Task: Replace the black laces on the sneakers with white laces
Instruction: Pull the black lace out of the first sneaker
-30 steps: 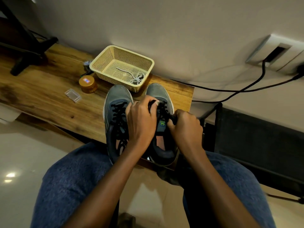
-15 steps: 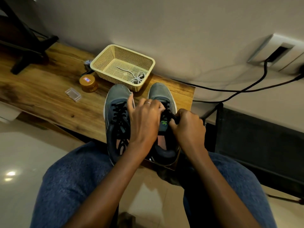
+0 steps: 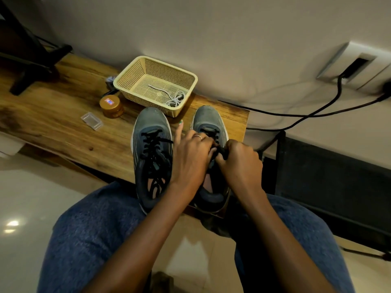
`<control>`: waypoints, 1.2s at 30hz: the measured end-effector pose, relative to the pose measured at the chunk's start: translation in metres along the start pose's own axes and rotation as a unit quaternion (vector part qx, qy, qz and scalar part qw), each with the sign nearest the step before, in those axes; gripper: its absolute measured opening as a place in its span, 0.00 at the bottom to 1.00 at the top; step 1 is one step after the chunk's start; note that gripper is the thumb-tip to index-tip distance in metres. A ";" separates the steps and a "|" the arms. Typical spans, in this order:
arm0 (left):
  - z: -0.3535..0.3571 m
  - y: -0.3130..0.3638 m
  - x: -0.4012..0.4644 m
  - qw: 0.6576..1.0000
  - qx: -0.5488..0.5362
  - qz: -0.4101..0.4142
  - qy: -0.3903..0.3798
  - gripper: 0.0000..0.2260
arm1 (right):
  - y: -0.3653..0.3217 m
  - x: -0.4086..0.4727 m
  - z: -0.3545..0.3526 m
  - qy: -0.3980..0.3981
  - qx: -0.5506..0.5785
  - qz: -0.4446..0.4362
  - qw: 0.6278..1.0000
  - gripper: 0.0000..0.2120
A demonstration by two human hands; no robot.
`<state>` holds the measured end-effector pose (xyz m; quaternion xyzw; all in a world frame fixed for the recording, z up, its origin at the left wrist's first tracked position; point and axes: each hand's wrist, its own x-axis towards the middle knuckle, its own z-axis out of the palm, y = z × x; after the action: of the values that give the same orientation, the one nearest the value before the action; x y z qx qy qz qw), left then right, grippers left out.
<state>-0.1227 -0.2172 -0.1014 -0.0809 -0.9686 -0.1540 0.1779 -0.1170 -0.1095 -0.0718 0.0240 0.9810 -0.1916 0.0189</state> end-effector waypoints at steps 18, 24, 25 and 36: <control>-0.005 0.002 0.001 0.999 0.020 -0.023 -0.030 0.10 | 0.001 0.000 -0.002 0.003 -0.004 0.002 1.000 0.09; -0.007 0.004 -0.001 0.999 0.014 -0.041 0.032 0.06 | 0.001 -0.001 -0.003 0.005 0.009 0.020 1.000 0.09; -0.010 0.002 0.000 0.996 0.018 -0.062 0.054 0.05 | 0.001 -0.002 -0.003 0.007 0.011 0.026 1.000 0.09; -0.006 0.003 -0.001 0.999 -0.004 -0.023 -0.024 0.15 | 0.000 -0.001 -0.004 0.002 -0.010 0.020 1.000 0.10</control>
<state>-0.1193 -0.2159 -0.0957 -0.0628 -0.9734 -0.1602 0.1510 -0.1165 -0.1078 -0.0686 0.0440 0.9822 -0.1816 0.0213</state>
